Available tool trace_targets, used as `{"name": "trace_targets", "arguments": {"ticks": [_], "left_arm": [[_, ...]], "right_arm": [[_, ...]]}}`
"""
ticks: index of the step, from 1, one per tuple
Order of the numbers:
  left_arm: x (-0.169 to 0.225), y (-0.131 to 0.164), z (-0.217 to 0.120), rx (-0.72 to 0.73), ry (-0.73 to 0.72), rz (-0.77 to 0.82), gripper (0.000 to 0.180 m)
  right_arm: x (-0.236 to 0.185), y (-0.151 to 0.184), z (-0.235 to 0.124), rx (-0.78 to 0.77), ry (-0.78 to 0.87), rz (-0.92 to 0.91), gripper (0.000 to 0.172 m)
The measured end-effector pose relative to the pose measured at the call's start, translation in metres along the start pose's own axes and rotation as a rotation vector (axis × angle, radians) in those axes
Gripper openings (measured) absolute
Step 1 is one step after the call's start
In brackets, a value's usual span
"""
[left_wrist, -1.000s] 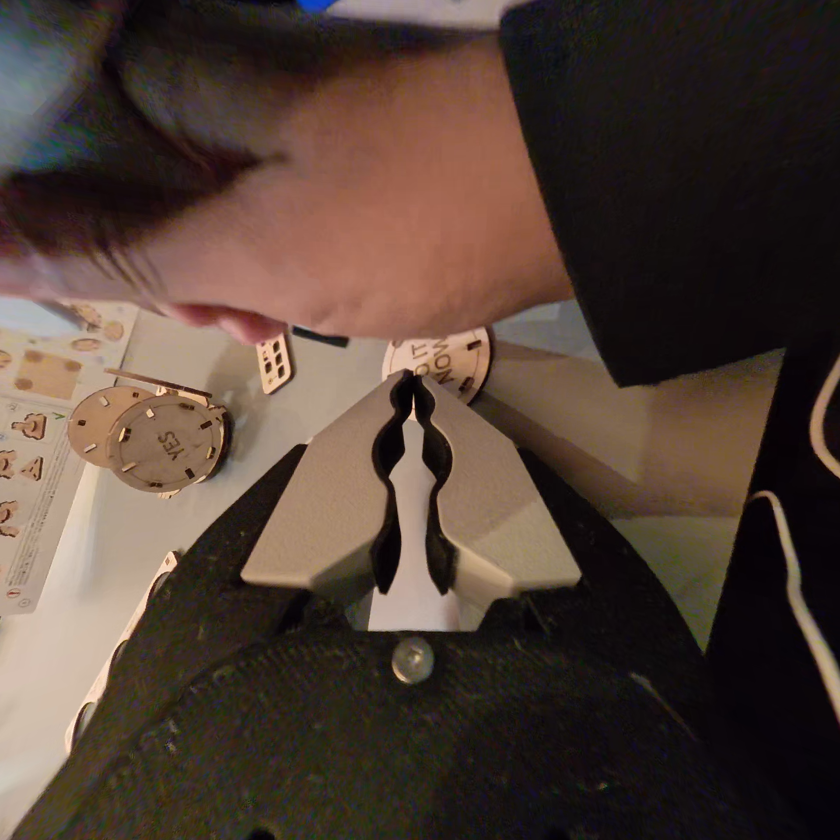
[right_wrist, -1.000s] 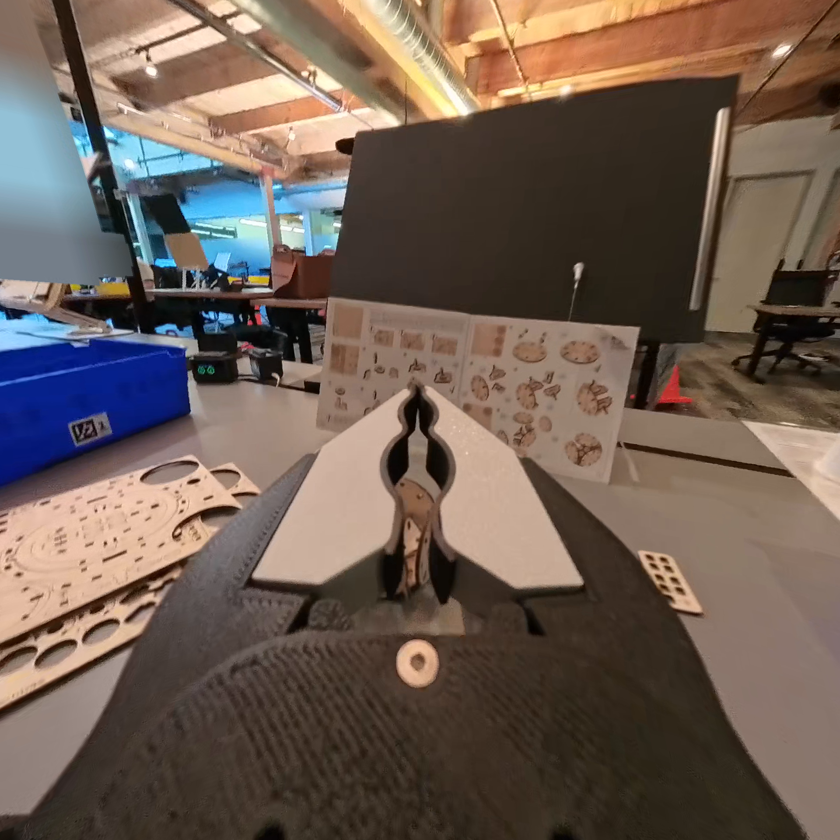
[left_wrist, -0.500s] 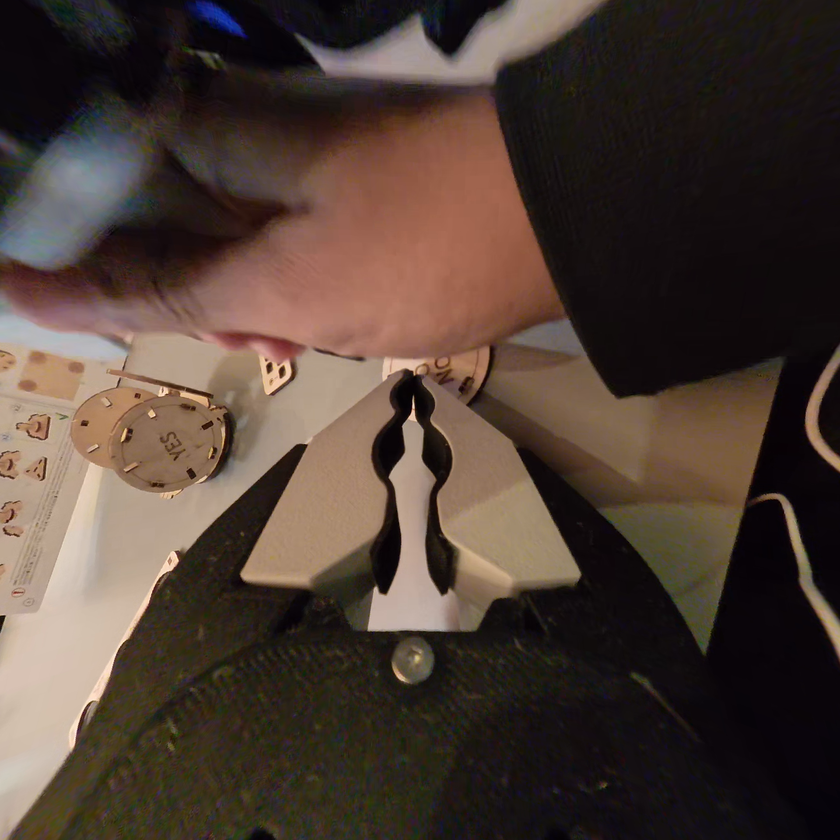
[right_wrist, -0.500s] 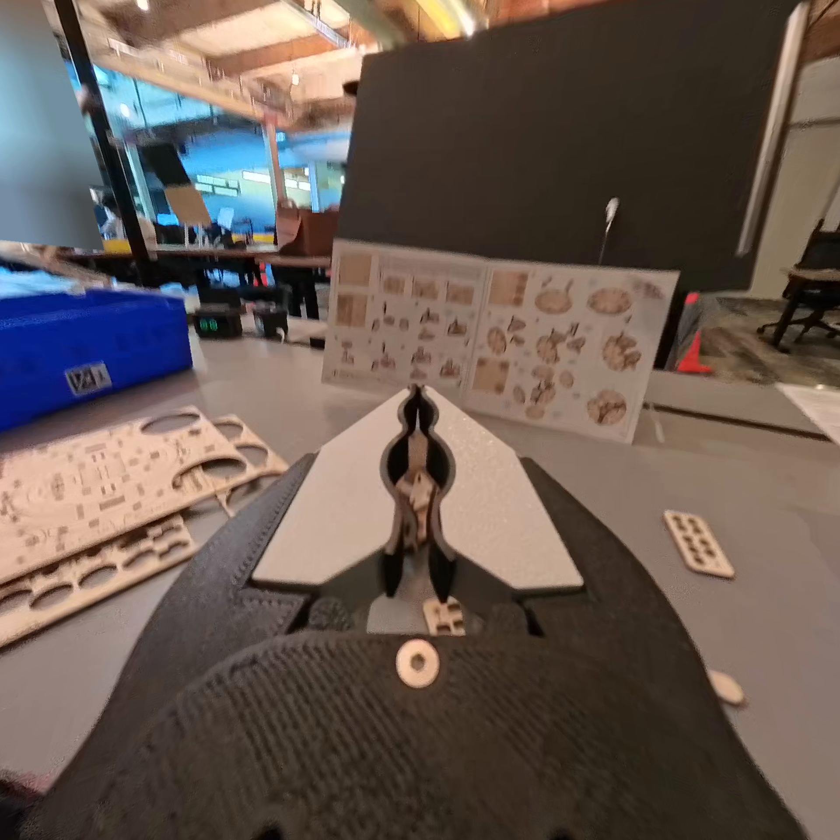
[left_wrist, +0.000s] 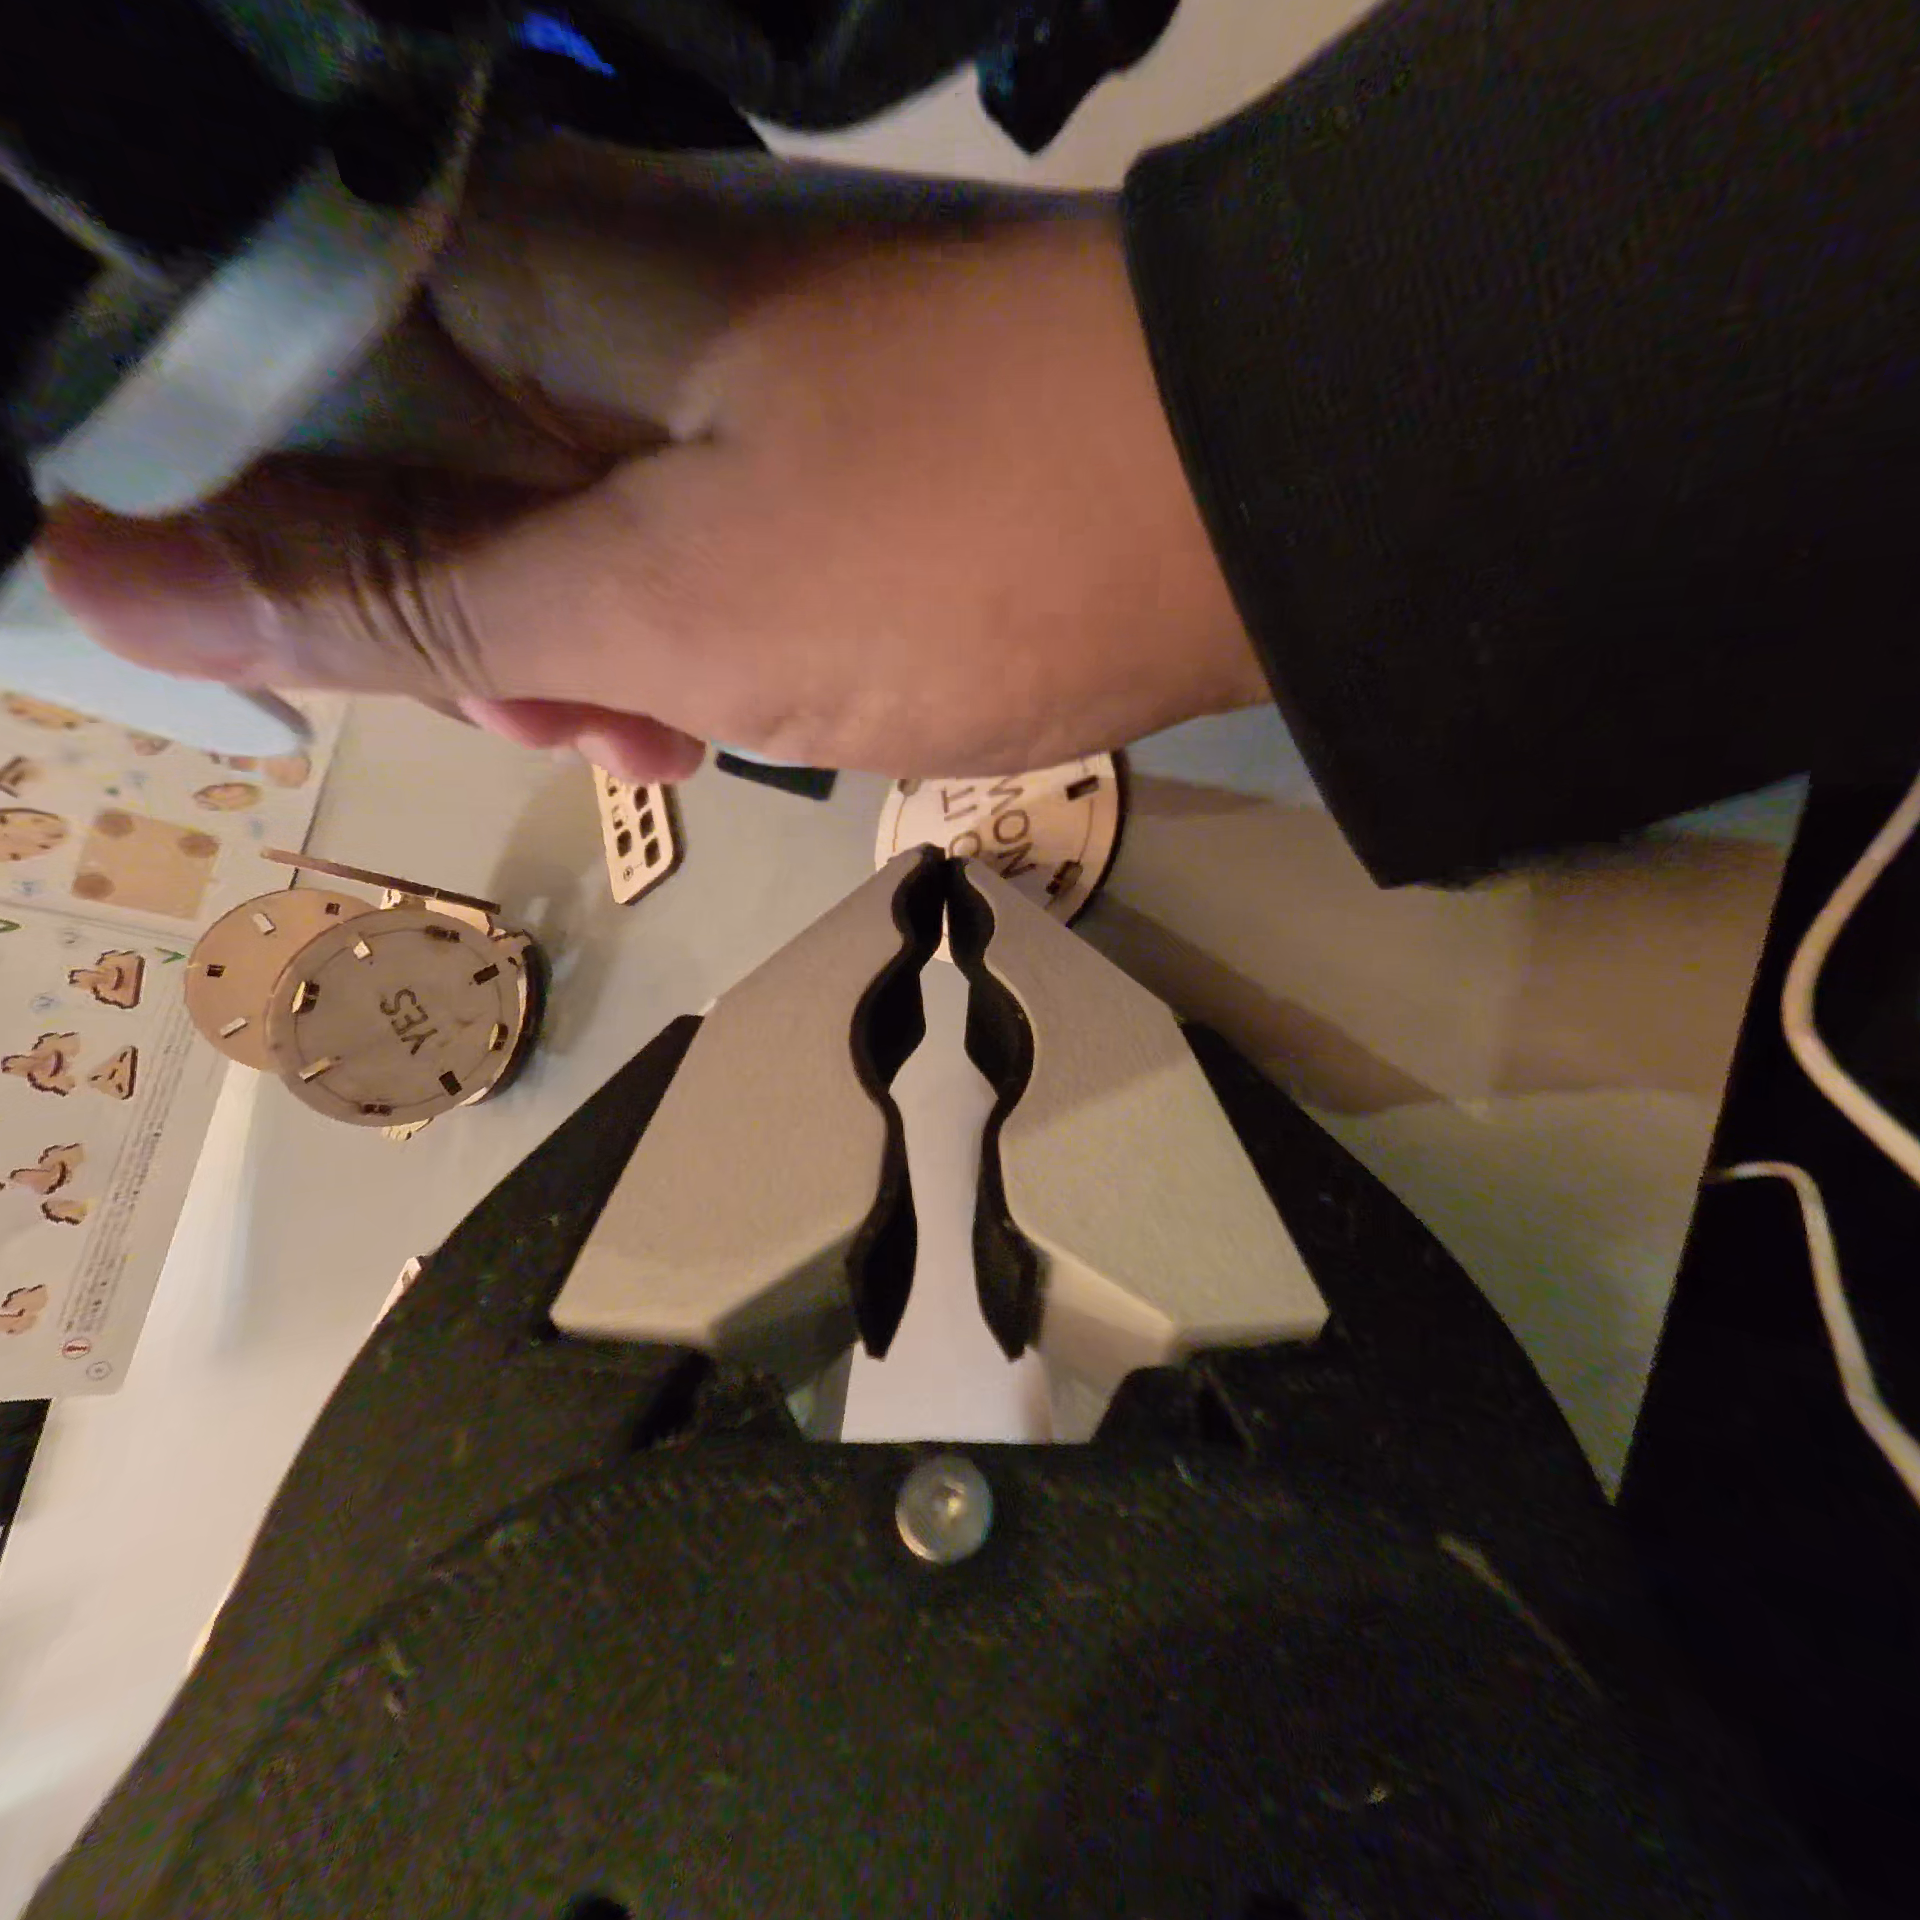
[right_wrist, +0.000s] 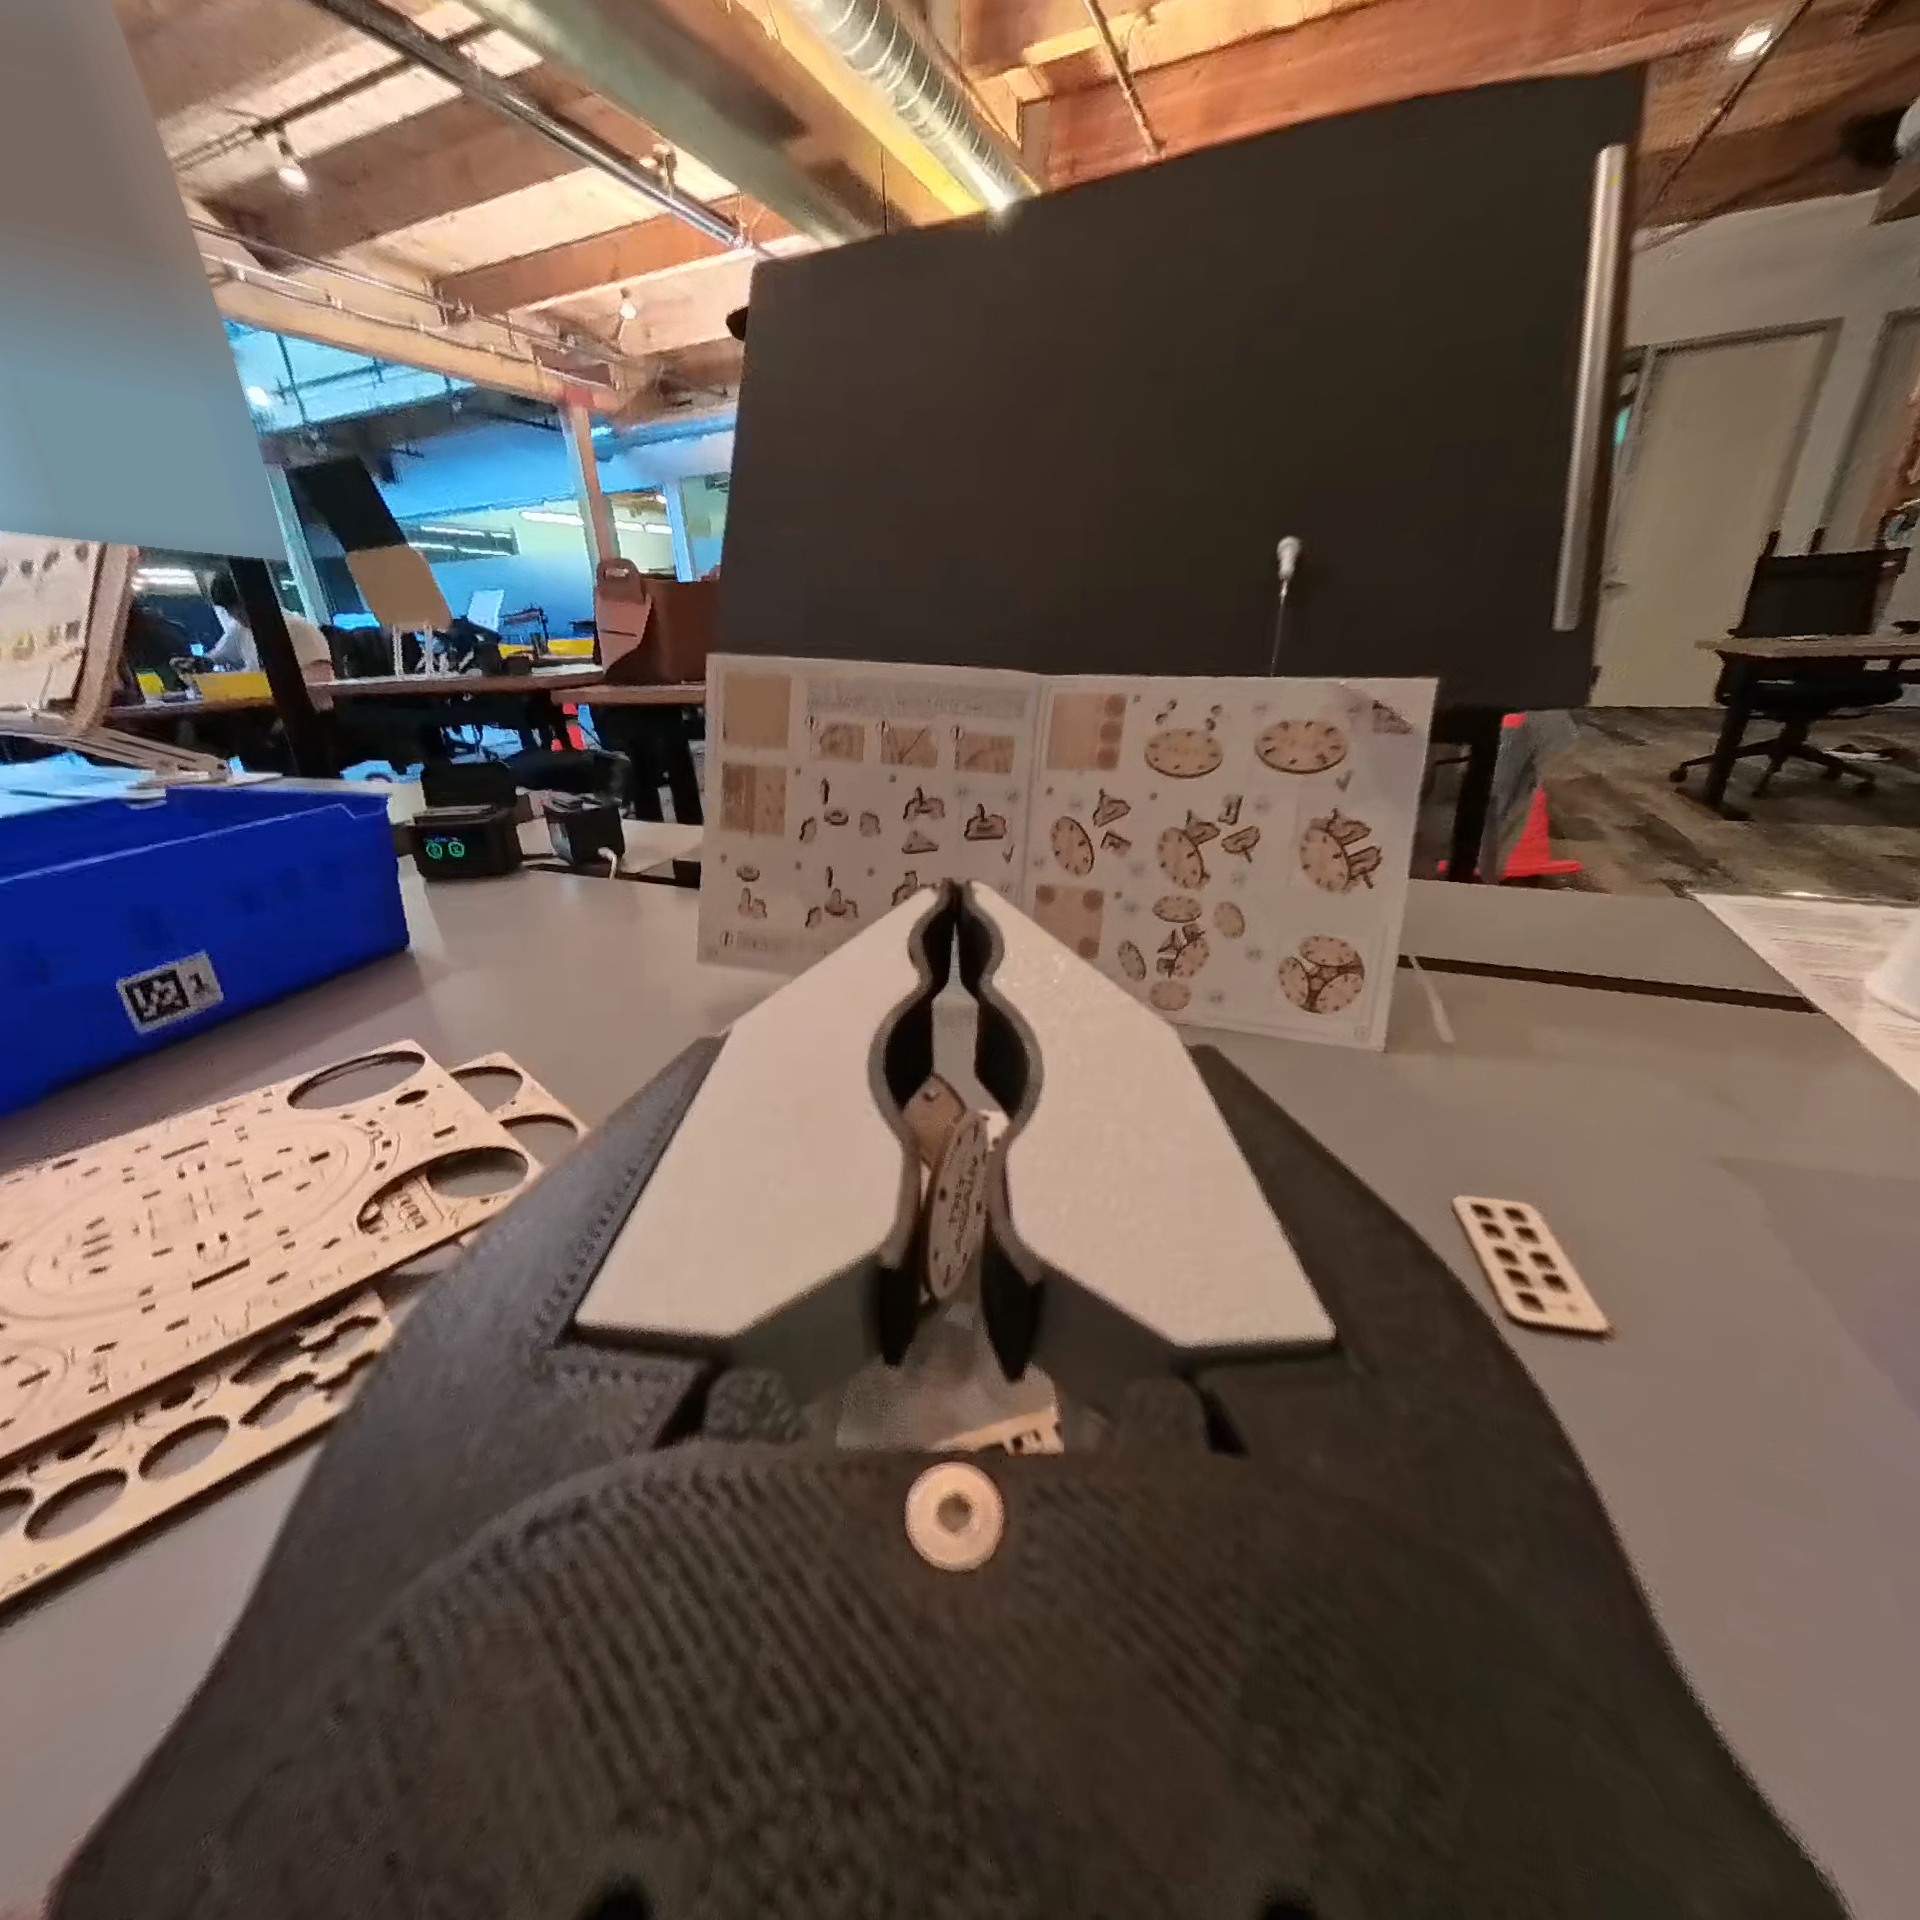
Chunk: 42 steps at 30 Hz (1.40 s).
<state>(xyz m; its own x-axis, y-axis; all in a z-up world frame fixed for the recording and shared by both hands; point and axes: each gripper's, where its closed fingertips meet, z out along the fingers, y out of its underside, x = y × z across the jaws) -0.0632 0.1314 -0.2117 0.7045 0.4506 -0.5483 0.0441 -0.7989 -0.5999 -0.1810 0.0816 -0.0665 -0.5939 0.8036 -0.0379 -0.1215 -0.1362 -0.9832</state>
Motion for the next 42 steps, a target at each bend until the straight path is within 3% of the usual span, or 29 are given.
{"name": "trace_targets", "arguments": {"ticks": [14, 21, 29, 36, 42], "left_arm": [[-0.002, -0.003, 0.004, -0.016, 0.055, -0.106, 0.000], [-0.013, -0.018, -0.002, -0.018, 0.054, -0.184, 0.000], [-0.025, -0.017, 0.006, -0.049, 0.109, -0.442, 0.000], [-0.046, -0.018, 0.010, -0.085, 0.116, -0.602, 0.000], [-0.050, -0.019, 0.019, -0.079, 0.165, -0.736, 0.000]], "right_arm": [[0.039, -0.019, -0.013, 0.003, -0.008, 0.060, 0.006], [0.054, -0.012, -0.022, 0.013, -0.027, 0.257, 0.008], [0.037, -0.011, -0.032, 0.020, -0.159, 0.391, 0.009], [0.013, -0.023, -0.042, 0.062, -0.239, 0.318, 0.008], [0.022, -0.021, -0.046, 0.064, -0.213, 0.316, 0.007]]}}
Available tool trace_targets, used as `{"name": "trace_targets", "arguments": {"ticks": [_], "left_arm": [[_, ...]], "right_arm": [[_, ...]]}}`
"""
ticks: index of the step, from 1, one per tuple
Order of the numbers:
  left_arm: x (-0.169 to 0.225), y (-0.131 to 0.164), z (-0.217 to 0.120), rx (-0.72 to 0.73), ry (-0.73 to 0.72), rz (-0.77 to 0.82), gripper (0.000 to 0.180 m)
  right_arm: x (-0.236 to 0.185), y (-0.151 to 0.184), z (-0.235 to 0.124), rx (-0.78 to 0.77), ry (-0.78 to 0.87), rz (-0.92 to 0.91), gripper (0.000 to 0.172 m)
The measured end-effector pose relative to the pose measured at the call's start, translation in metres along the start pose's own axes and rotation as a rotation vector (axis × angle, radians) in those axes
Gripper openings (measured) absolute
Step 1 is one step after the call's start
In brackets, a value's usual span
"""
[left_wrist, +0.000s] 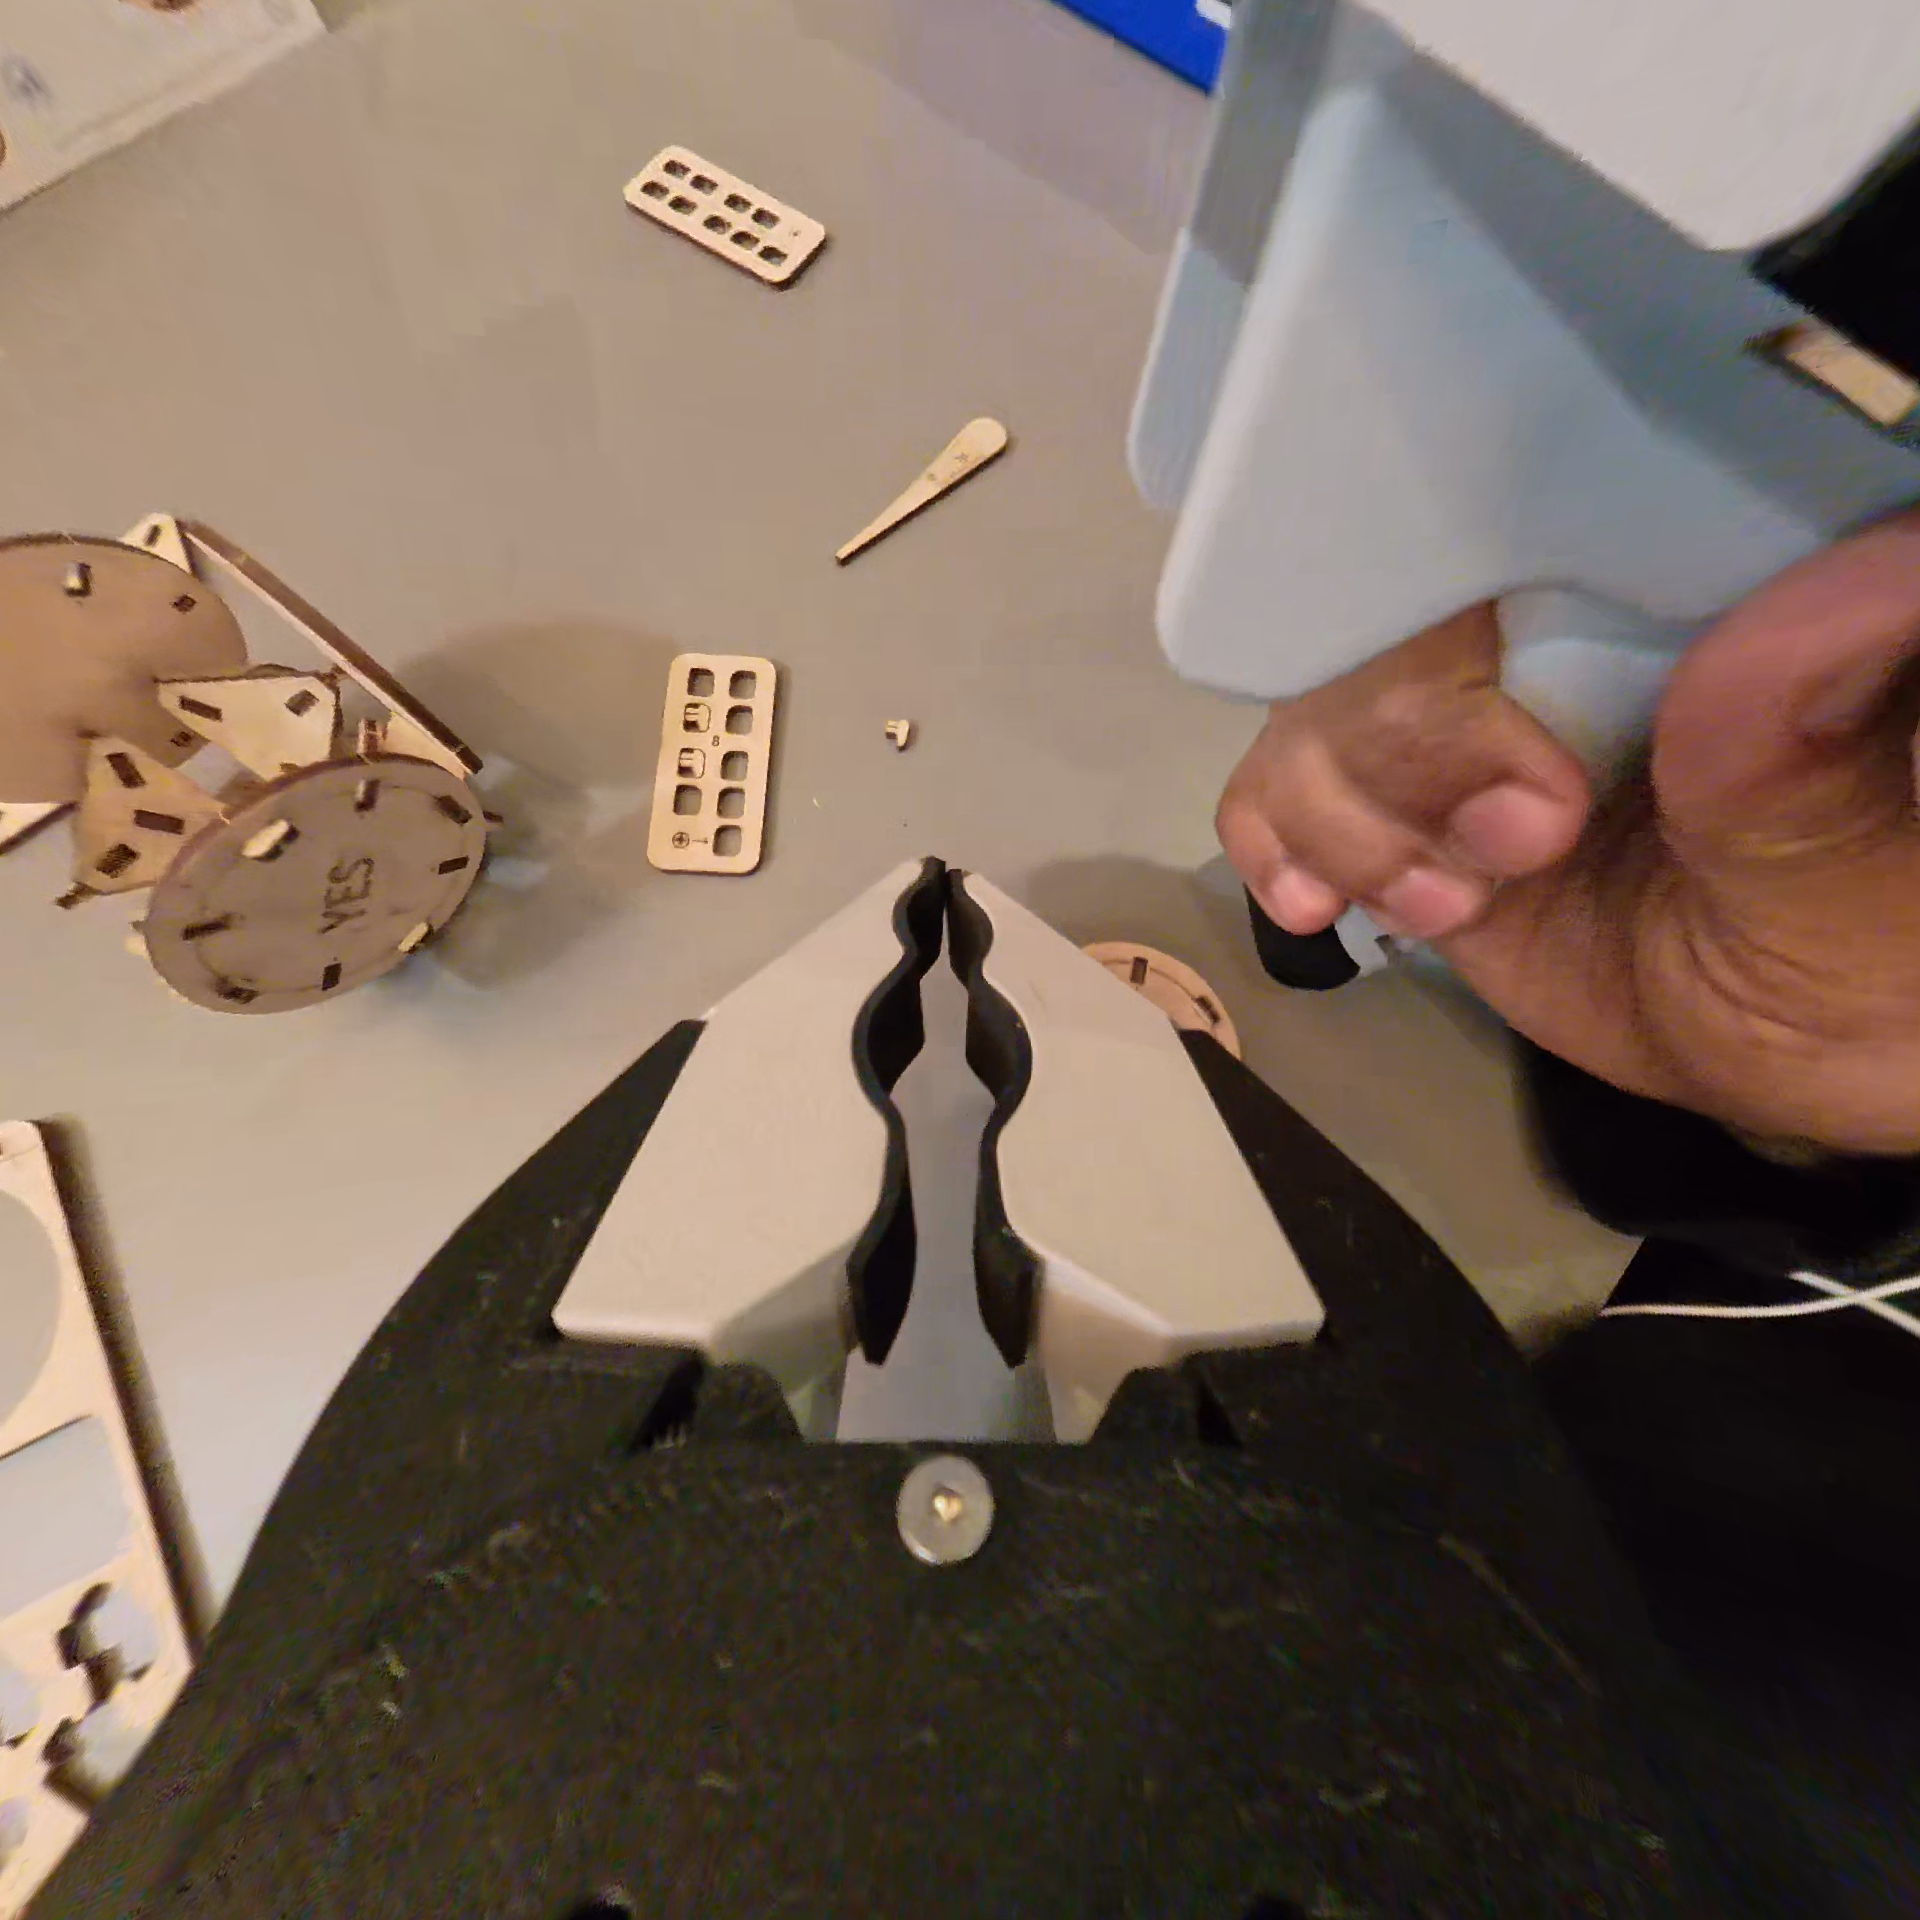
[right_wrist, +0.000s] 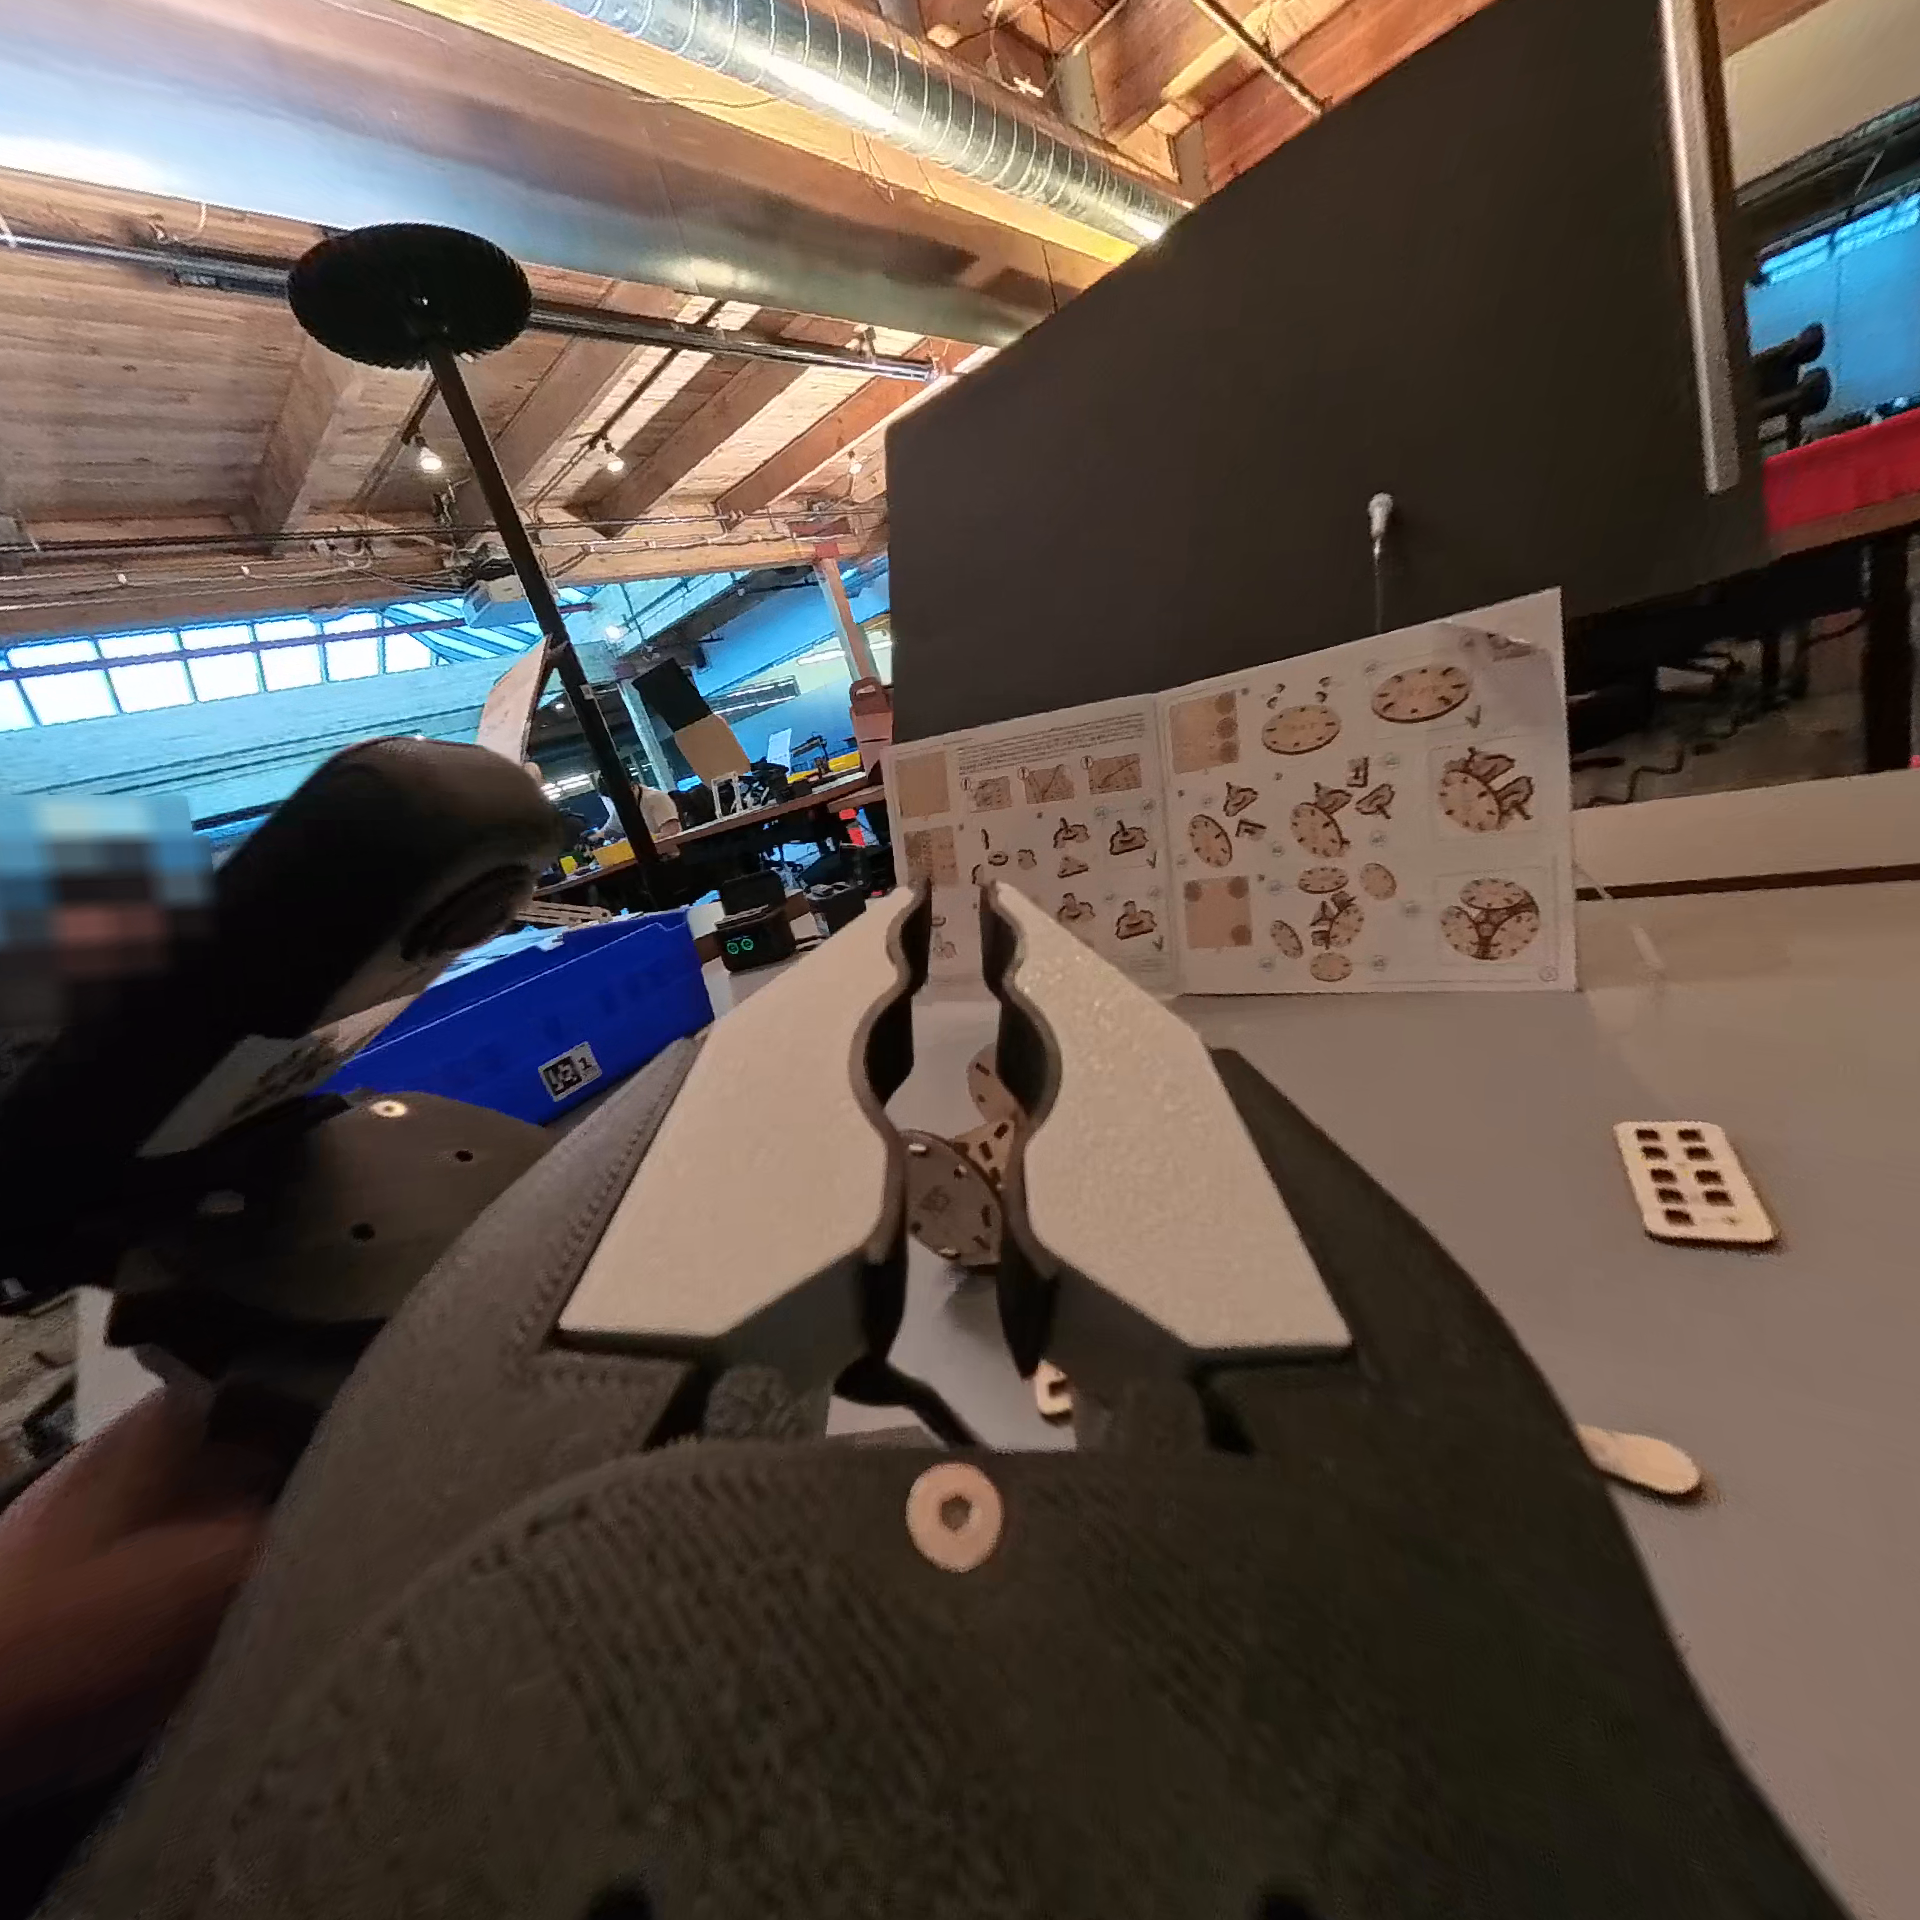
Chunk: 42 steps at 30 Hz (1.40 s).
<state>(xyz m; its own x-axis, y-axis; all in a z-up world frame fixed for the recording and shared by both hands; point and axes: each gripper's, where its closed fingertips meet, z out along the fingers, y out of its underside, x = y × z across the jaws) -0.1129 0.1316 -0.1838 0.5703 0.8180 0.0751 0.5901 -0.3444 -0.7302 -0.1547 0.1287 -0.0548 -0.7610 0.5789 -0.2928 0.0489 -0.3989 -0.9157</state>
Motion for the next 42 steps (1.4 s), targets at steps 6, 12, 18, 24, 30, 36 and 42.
{"name": "trace_targets", "arguments": {"ticks": [6, 12, 18, 24, 30, 36, 42], "left_arm": [[0.000, -0.008, 0.002, 0.021, 0.044, -0.082, 0.000], [-0.005, -0.009, -0.003, 0.038, 0.028, -0.084, 0.000], [-0.005, 0.001, -0.008, 0.040, 0.034, -0.100, 0.000], [0.001, 0.005, -0.015, 0.055, 0.074, -0.111, 0.005], [0.037, 0.003, -0.028, 0.157, 0.214, -0.051, 0.106], [0.032, 0.043, -0.013, 0.007, 0.088, 0.019, 0.118], [0.040, 0.051, -0.003, -0.048, 0.063, 0.085, 0.103]], "right_arm": [[0.007, 0.011, 0.000, -0.055, 0.008, 0.090, 0.008], [0.014, 0.018, 0.001, -0.084, 0.021, 0.147, 0.009], [0.013, 0.023, 0.002, -0.103, 0.025, 0.127, 0.012], [0.002, 0.024, -0.001, -0.112, -0.090, 0.167, 0.031], [0.024, -0.023, -0.029, 0.181, -0.259, 0.510, 0.043], [0.032, -0.022, -0.032, 0.185, -0.253, 0.540, 0.042], [0.035, -0.018, -0.031, 0.170, -0.239, 0.560, 0.041]]}}
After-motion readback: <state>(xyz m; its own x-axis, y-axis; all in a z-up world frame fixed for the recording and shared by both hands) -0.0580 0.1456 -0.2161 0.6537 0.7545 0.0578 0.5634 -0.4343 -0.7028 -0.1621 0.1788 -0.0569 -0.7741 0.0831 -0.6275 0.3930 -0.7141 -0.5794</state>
